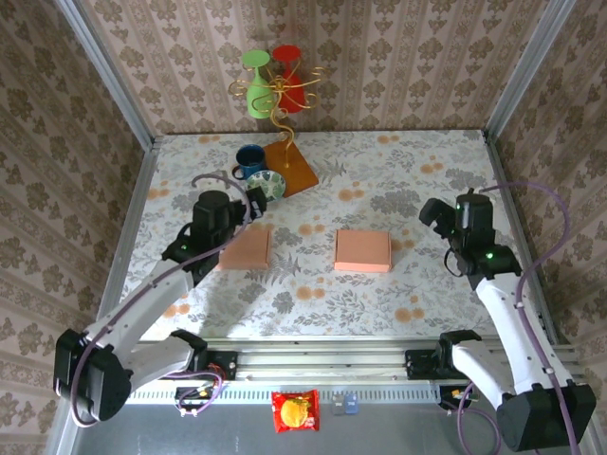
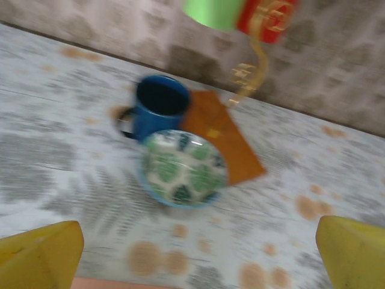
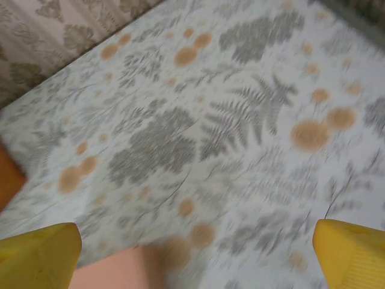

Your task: Fold the paper box

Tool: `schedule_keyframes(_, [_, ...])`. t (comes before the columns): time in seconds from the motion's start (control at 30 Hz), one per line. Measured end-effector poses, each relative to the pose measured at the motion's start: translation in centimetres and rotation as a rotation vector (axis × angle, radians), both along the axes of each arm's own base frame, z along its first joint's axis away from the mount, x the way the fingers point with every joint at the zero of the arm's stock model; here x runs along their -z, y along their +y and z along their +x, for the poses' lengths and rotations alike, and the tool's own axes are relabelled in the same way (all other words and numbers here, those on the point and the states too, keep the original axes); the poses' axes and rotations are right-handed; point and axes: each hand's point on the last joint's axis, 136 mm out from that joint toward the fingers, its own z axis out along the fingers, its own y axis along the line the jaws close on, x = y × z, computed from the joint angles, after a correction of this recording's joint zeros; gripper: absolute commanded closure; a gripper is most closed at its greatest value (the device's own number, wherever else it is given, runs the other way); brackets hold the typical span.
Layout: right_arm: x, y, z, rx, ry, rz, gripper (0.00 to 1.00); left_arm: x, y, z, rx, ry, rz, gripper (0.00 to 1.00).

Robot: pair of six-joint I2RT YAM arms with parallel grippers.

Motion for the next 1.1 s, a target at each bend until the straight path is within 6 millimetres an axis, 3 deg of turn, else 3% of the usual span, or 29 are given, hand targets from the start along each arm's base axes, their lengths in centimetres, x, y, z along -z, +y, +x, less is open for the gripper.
schedule_keyframes(0.07, [2.7, -0.6, 0.8, -0.012, 0.020, -0.080, 0.00, 1.1, 3.3, 0.0, -0.088, 0.003, 0.074, 0.00])
schedule_keyframes(0.2, [8.6, -0.9, 2.4, -0.079, 0.113, -0.191, 0.00, 5.9, 9.9, -0.9, -0.231, 0.093, 0.233, 0.00])
schedule_keyframes(0.37, [10.8, -0.7, 5.3, -0.137, 0.065, -0.251, 0.00, 10.8, 13.6, -2.5, -0.249, 0.189, 0.366, 0.00])
schedule_keyframes(0.53, [11.7, -0.1, 7.9, -0.201, 0.014, -0.280, 0.00, 11.7, 14.9, -1.4, -0.245, 0.131, 0.395, 0.00])
schedule_keyframes(0.7, [11.4, 1.0, 9.0, -0.268, -0.074, -0.295, 0.00, 15.1, 16.1, -1.1, -0.235, 0.151, 0.393, 0.00])
schedule_keyframes(0.87, [12.1, 1.0, 7.8, -0.273, -0.129, -0.305, 0.00, 15.3, 14.7, 1.5, -0.139, 0.105, 0.381, 0.00])
schedule_keyframes(0.97, [11.7, 1.0, 8.1, -0.270, -0.149, -0.311, 0.00, 14.9, 13.9, 3.4, -0.095, 0.040, 0.379, 0.00])
schedule_keyframes(1.1, [11.1, 1.3, 8.5, -0.275, -0.166, -0.317, 0.00, 17.0, 13.7, 4.1, -0.062, 0.042, 0.371, 0.00])
